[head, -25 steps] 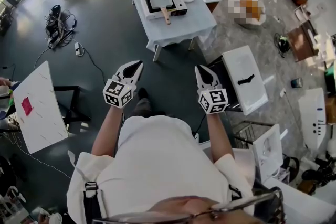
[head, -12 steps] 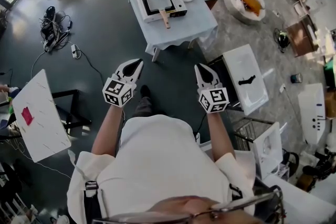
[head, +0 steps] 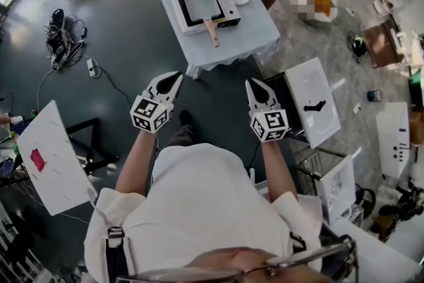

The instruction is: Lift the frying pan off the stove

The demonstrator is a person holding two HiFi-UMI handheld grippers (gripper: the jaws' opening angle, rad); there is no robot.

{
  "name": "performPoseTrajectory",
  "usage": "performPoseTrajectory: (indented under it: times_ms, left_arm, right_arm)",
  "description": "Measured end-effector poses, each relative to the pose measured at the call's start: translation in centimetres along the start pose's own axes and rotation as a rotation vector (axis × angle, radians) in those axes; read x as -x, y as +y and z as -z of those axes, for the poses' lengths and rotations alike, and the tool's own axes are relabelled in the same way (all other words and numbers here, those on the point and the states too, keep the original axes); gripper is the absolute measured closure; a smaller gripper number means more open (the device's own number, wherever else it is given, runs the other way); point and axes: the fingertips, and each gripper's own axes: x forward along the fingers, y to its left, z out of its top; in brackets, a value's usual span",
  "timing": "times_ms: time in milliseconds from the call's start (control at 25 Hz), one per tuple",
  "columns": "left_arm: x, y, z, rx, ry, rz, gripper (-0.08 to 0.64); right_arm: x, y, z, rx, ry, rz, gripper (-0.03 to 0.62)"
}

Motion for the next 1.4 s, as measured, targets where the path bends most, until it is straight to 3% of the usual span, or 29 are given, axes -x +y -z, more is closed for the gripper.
performPoseTrajectory:
  times_ms: [760,1400]
  left_arm:
    - [-5.3,9.9,-3.7,-0.01,0.012,0.113,0.529]
    - [-7.6,12.3,-3.9,0.011,0.034,0.12,0.529]
  right_arm:
    - [-9.5,-1.1,-4.0,0.02,0.015,0.098,0.555]
    - [-12.9,-2.3,-4.6,0.021,0.031,0.095,0.555]
